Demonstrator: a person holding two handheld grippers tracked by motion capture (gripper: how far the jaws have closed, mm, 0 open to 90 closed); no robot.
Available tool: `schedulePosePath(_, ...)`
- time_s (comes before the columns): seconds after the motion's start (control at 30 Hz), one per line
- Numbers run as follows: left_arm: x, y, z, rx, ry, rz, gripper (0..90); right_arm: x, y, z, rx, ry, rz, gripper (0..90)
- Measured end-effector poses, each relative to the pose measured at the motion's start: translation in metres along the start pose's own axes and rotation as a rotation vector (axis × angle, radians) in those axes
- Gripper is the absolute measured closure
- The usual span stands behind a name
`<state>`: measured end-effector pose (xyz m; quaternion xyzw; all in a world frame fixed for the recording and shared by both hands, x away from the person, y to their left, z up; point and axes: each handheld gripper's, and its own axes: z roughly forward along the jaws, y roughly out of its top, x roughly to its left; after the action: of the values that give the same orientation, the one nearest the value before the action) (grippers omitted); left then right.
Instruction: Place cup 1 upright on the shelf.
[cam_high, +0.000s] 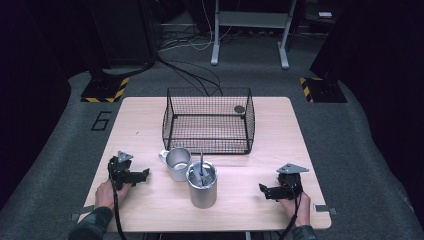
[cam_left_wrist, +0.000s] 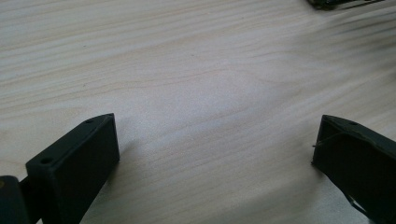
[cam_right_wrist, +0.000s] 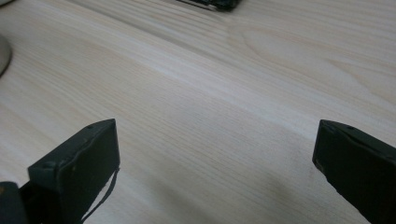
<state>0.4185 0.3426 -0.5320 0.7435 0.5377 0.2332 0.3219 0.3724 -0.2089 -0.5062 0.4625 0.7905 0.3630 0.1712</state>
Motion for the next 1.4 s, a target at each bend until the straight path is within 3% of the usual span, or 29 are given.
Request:
schedulePosePath(0.37, 0.0, 0.0, 0.0, -0.001, -0.005, 0.014, 0.5, 0.019, 0.015, -0.017, -0.029, 0.046, -0.039, 0.1)
schedulePosePath(0.53, -0.001, 0.005, 0.004, 0.01, -0.057, 0.075, 0.4, 0.03, 0.023, -0.02, -0.031, 0.08, -0.073, 0.6)
schedulePosePath(0.67, 0.0, 0.006, 0.004, 0.016, -0.065, 0.089, 0.4, 0.037, 0.026, -0.02, -0.027, 0.104, -0.086, 0.6)
schedulePosePath(1.1, 0.0, 0.006, 0.005, 0.016, -0.071, 0.092, 0.4, 0.065, 0.044, -0.027, -0.063, 0.185, -0.132, 0.5)
schedulePosePath(1.4, 0.0, 0.006, 0.005, 0.016, -0.071, 0.092, 0.4, 0.089, 0.061, -0.031, -0.09, 0.283, -0.167, 0.3)
